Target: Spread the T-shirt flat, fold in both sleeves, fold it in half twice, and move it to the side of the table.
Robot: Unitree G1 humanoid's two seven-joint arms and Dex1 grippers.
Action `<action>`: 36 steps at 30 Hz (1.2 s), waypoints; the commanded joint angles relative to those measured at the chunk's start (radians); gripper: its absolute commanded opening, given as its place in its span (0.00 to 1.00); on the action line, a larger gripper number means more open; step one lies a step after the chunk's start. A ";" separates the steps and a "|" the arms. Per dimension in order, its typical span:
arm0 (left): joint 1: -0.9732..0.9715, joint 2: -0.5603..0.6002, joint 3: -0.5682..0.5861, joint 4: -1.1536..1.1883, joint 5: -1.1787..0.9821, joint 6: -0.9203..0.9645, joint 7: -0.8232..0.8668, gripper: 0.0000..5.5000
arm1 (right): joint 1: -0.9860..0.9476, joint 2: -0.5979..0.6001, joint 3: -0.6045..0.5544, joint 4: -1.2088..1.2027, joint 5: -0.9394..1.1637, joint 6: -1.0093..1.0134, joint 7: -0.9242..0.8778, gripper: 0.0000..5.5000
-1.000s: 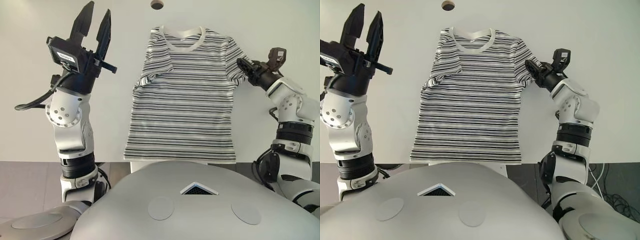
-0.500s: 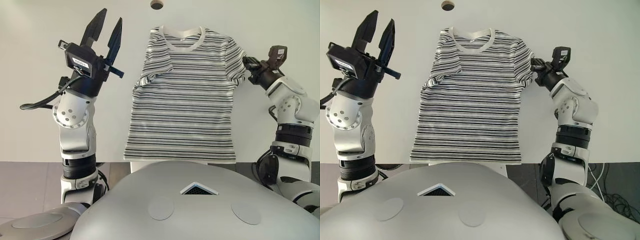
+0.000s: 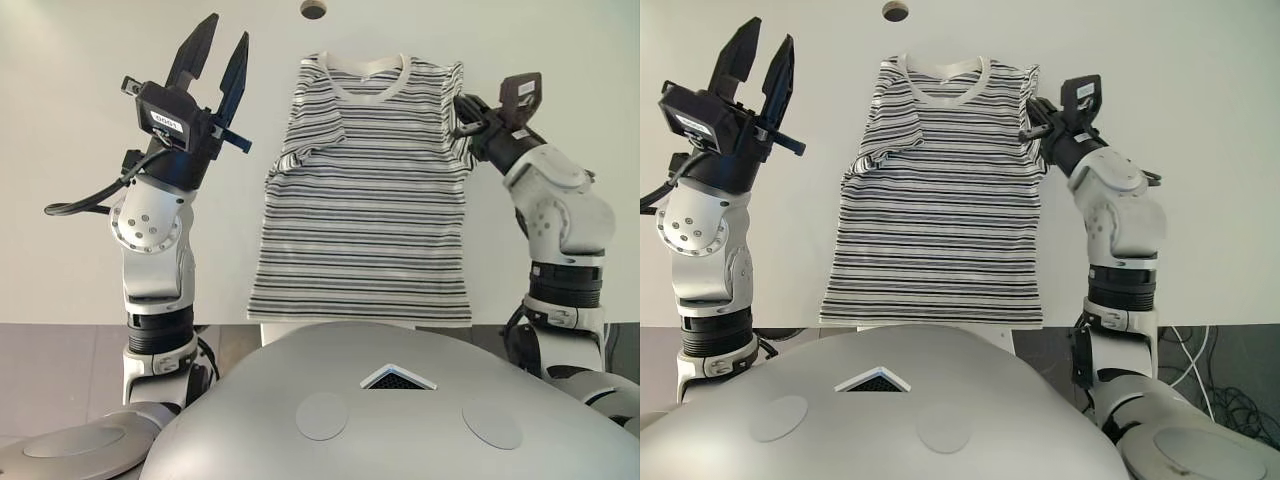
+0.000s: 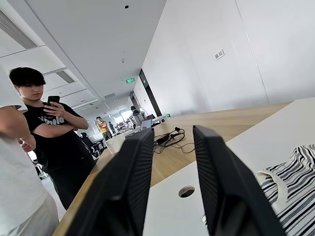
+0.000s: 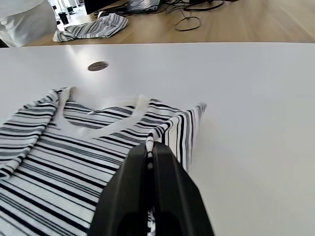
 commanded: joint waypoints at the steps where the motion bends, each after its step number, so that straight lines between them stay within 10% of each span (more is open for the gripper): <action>1: -0.017 0.008 -0.017 0.017 0.009 0.002 0.000 0.27 | -0.039 0.034 0.069 -0.017 -0.049 -0.014 -0.034 0.00; 15: -0.015 0.032 -0.019 0.084 0.221 -0.099 0.106 0.27 | 0.026 -0.019 0.324 -0.068 -0.203 -0.087 0.124 0.20; 19: 0.042 0.174 0.036 0.186 0.262 -0.308 0.066 0.27 | 0.234 -0.203 0.134 -0.359 -0.021 -0.038 0.315 0.20; 25: 0.283 0.469 0.042 0.330 0.548 -0.774 0.034 0.27 | 0.623 -0.426 -0.231 -0.264 -0.184 -0.651 0.518 0.20; 36: 0.640 0.645 0.215 0.262 0.812 -1.138 0.000 0.27 | 0.973 -0.639 -0.292 -0.184 -0.527 -1.148 0.654 0.20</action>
